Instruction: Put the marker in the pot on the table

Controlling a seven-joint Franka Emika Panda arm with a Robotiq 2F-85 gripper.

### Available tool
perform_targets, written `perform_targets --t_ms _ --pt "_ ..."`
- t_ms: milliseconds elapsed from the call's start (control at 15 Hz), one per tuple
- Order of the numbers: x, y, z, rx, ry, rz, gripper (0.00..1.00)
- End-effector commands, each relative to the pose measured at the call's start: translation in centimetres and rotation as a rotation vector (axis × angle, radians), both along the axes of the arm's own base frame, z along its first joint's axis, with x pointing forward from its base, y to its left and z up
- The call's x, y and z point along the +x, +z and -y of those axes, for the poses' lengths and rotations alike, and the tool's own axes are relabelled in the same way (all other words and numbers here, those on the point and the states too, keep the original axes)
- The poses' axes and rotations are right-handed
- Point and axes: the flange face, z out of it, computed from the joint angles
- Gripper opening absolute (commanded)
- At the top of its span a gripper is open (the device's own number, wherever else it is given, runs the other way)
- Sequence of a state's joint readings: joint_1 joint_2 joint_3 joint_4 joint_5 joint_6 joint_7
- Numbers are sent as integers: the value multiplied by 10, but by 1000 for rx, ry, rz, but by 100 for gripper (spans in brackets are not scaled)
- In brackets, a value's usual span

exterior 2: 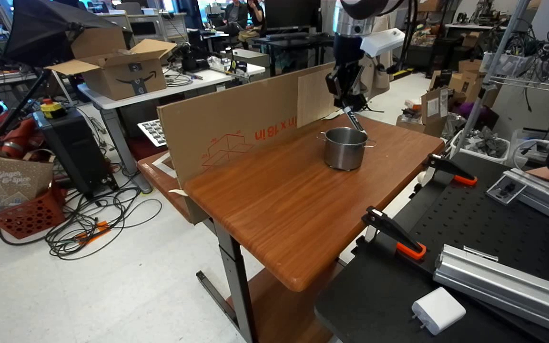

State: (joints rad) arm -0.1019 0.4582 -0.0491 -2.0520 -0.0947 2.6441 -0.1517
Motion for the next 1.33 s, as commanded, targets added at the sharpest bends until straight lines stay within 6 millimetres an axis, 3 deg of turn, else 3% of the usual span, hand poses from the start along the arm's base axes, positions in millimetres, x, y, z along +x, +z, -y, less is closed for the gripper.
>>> perform_targets --t_ms 0,1000,1067,1133,1267 --pt "17 -15 -3 -33 18 -18 5" --pt "44 -83 -25 -53 95 -54 5" --pt "46 -83 -25 -58 100 -51 44" --pt "47 -82 -25 -57 102 -47 45" --pt "49 -82 -26 -60 104 -42 58"
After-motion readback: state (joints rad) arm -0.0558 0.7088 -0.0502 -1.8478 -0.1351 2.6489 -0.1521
